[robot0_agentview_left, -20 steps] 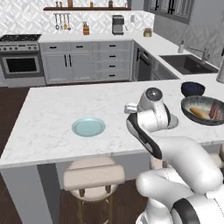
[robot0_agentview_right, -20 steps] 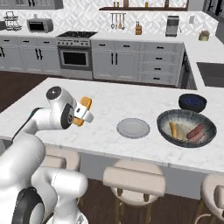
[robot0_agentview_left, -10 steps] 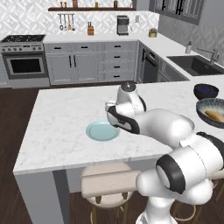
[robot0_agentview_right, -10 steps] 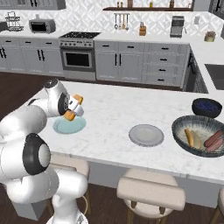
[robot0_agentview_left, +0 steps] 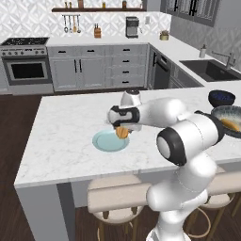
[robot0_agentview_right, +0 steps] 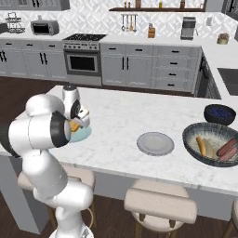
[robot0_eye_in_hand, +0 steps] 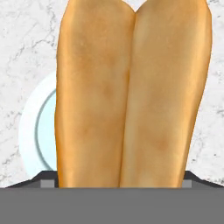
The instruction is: Place one bun and one sausage from the bowl on each plate.
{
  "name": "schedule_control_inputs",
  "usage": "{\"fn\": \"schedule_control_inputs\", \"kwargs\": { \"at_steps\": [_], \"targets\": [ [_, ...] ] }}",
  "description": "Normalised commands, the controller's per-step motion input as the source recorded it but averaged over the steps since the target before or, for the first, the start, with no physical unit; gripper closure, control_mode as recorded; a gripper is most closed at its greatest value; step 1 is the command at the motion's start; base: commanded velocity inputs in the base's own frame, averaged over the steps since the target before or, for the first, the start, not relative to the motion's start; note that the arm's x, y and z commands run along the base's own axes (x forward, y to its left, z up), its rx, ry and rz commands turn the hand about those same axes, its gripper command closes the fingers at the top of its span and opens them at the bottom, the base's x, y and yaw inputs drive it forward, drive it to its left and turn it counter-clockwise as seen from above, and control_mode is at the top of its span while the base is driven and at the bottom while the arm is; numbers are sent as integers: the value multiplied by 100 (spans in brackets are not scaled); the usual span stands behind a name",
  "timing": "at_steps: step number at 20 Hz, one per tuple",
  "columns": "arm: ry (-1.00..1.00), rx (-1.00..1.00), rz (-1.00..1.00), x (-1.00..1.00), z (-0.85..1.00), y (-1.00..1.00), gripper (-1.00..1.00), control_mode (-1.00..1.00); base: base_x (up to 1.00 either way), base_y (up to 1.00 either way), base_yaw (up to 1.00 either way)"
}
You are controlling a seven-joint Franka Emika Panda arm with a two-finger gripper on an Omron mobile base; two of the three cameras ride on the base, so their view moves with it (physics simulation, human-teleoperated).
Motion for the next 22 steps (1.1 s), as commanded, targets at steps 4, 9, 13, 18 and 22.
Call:
{"fn": "schedule_control_inputs", "kwargs": {
  "at_steps": [4, 9, 13, 18, 22],
  "targets": [
    [15, -6, 0, 76, -55, 44, 100, -100, 0, 0, 0],
    [7, -4, 0, 24, -22, 7, -100, -100, 0, 0, 0],
    [0, 0, 0, 0, 0, 0, -100, -100, 0, 0, 0],
    [0, 0, 0, -7, -3, -2, -100, -100, 0, 0, 0],
    [-2, 1, 0, -63, 19, -45, -100, -100, 0, 0, 0]
  ]
}}
